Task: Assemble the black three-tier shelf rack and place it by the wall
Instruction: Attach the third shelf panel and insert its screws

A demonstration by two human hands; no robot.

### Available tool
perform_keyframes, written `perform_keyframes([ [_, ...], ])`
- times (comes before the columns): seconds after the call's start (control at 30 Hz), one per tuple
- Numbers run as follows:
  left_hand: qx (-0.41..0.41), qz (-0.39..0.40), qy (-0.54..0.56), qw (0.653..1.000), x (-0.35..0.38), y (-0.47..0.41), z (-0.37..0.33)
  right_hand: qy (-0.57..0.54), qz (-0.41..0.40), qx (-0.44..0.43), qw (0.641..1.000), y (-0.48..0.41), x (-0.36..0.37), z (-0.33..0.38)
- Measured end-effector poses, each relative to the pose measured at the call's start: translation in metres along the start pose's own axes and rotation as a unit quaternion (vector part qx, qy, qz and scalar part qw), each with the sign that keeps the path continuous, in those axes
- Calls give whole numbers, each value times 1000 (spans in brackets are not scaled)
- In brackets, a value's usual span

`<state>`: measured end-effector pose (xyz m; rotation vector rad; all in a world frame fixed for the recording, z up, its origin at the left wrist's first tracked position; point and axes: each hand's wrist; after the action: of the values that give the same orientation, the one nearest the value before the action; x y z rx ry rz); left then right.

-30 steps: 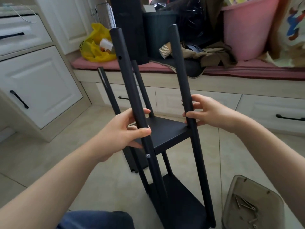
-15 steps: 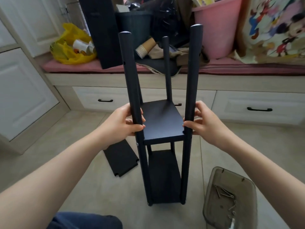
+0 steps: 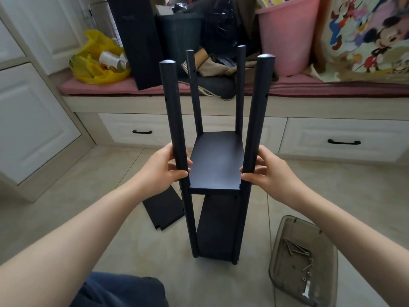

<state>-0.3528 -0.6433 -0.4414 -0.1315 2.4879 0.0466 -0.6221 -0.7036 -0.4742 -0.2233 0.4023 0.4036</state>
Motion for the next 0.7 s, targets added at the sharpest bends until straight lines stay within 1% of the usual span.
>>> perform_keyframes([
  [0.17,-19,-42,-47,998,8,12,9,26,23,-4,999,7,8,0],
  [0.3,-37,-73,-60,995,22,20,20,56,33,-14,998,17,19,-9],
  [0.4,-29,-104,-66,992,30,24,21,59,24,-13,998,20,23,-12],
  [0.47,-35,-123,-97,987,34,27,21,51,26,-8,998,20,22,-11],
  [0.5,-56,-116,-134,983,35,29,21,43,31,-4,999,20,21,-10],
  [0.53,-92,-88,-181,975,38,31,21,32,37,0,999,19,19,-8],
  [0.6,-156,11,-253,955,48,37,17,6,53,7,999,17,13,-4],
  [0.63,-150,46,-257,953,57,38,14,-2,60,8,998,16,10,-3],
  [0.67,-117,57,-247,960,67,39,10,-7,66,7,998,16,7,0],
  [0.7,-64,53,-233,969,77,39,6,-15,68,5,998,16,5,3],
])
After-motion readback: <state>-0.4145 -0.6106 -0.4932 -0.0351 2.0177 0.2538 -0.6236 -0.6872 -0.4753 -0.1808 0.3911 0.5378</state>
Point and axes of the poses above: each hand's wrist, its own y-axis away from the middle knuckle, its own x-axis out of the palm, z = x × y, and after that the axes turned 3 degrees about -y, right-handed
